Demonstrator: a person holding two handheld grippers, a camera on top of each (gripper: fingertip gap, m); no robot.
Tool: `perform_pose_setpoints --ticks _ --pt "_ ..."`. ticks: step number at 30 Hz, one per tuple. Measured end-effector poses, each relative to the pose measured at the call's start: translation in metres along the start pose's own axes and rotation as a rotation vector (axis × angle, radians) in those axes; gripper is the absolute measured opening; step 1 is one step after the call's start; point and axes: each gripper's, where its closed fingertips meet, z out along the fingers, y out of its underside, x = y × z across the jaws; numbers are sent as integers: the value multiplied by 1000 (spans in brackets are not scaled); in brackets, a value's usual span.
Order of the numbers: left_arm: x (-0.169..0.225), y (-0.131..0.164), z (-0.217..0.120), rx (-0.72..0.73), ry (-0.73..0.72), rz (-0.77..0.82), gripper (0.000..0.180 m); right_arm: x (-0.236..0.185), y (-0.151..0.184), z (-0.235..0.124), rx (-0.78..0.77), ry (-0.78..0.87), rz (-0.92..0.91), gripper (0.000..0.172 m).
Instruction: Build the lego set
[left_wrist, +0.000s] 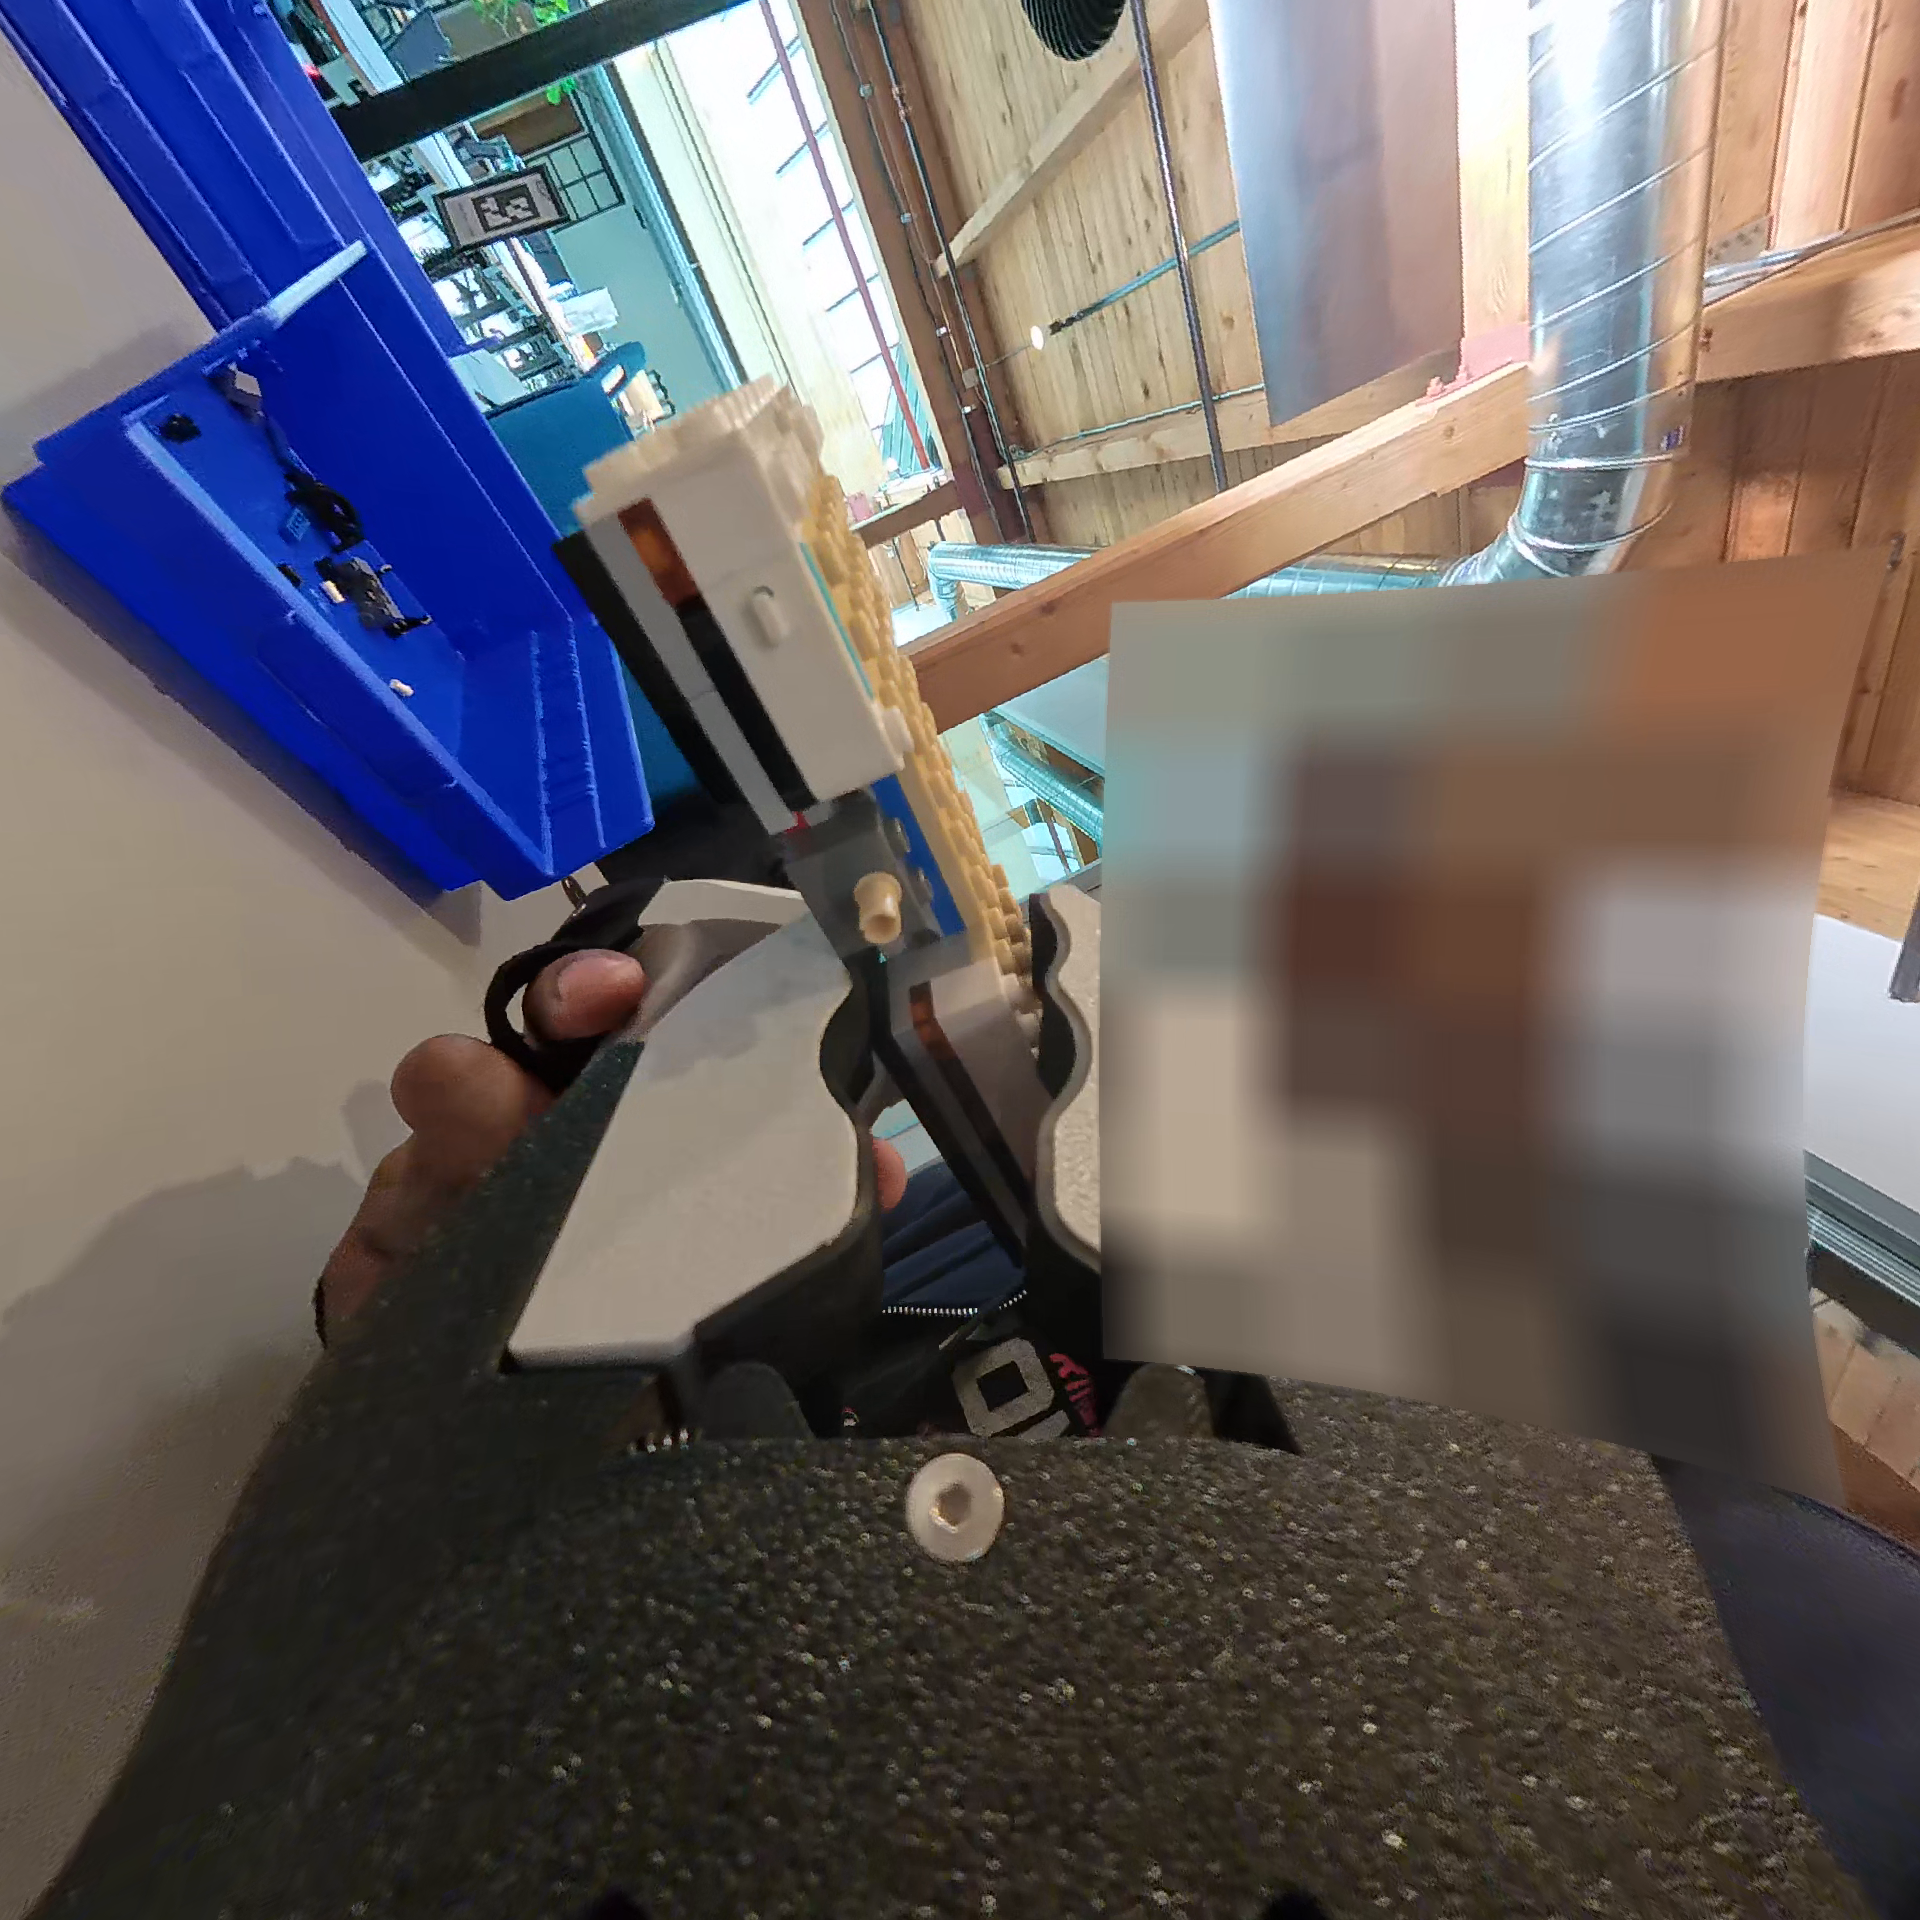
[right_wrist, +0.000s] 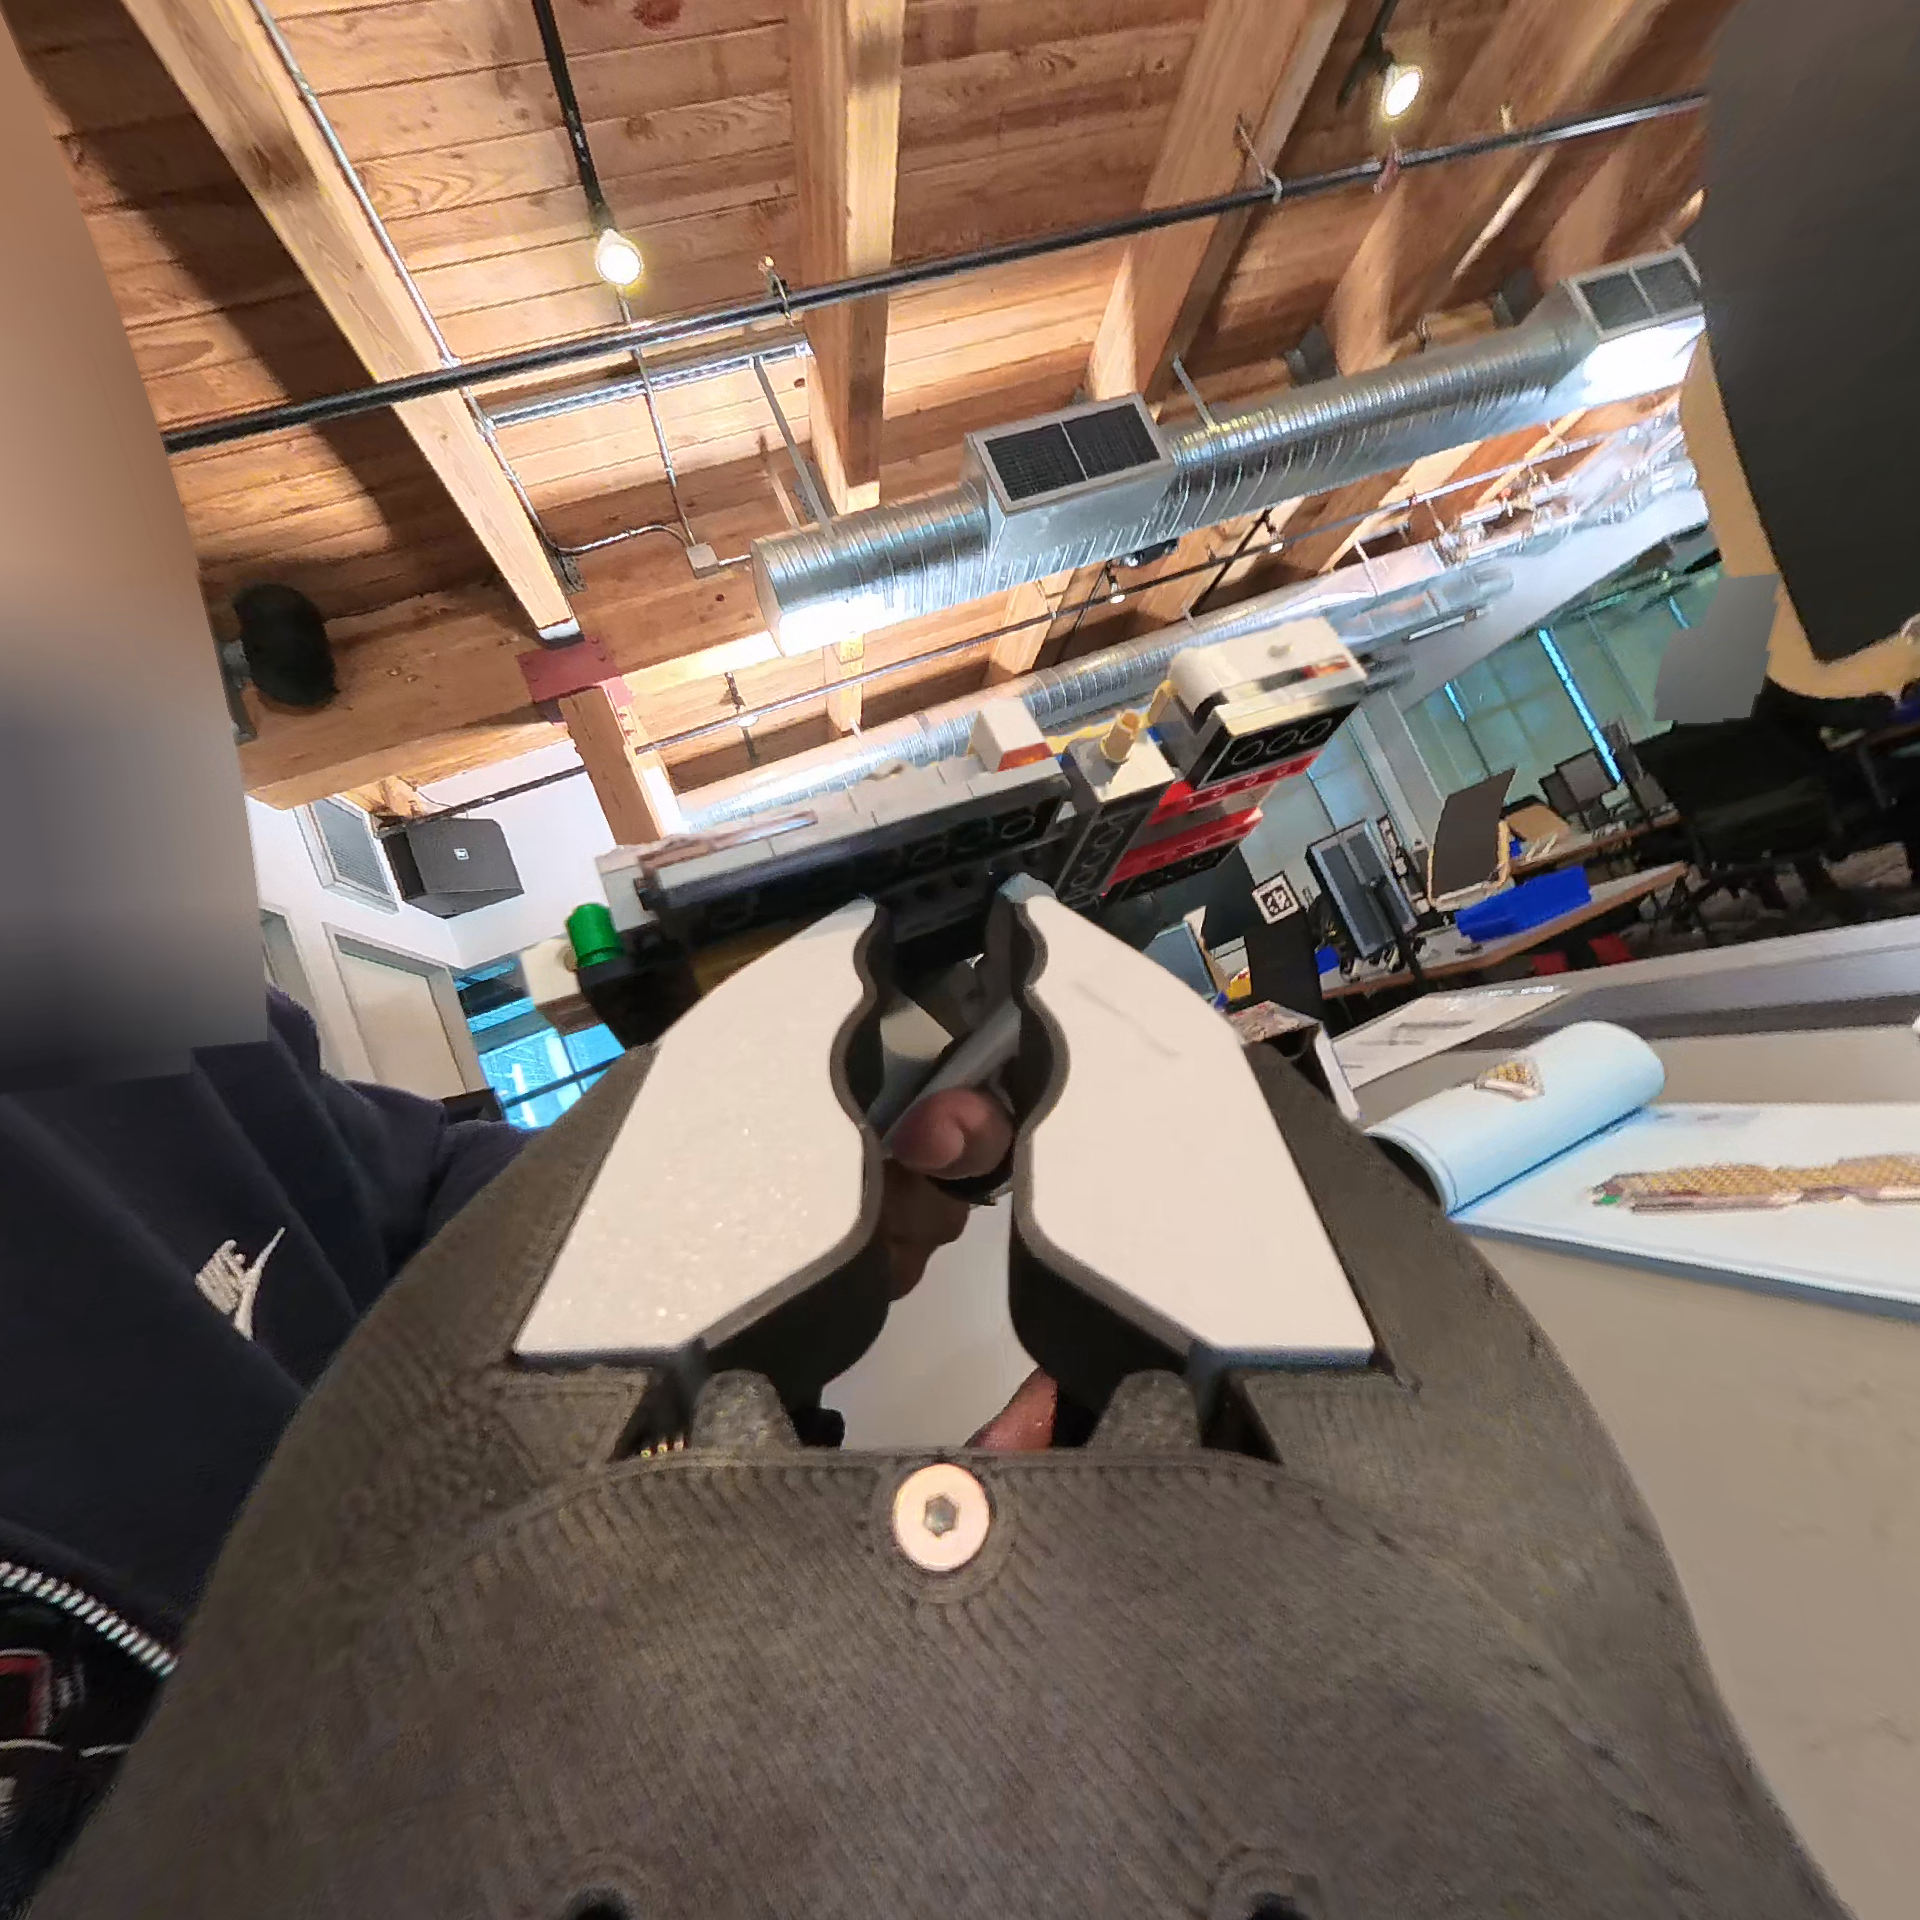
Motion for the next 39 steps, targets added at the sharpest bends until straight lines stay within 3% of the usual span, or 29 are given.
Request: perform_pose_setpoints --ticks 4,13,18,25,29,33,39 --pt "7 8 8 -53 9 5 28 -3 -6 -3 1 -9 -51 36" --pt "19 16 14 -71 15 12 28 -15 -9 -5 10 -91 -36 46" --pt "24 8 11 -7 28 14 28 -25 -11 -6 19 -137 -63 45" --pt "34 11 12 19 164 -21 28 -39 -14 0 60 -201 -62 43" --pt "47 -4 11 112 272 -30 27 -44 -26 11 144 -234 -30 44" --pt "57 -13 10 162 333 -36 27 -51 -22 23 113 -216 -88 45" --pt "64 -15 12 191 392 -45 26 -55 -30 13 166 -205 -93 43"
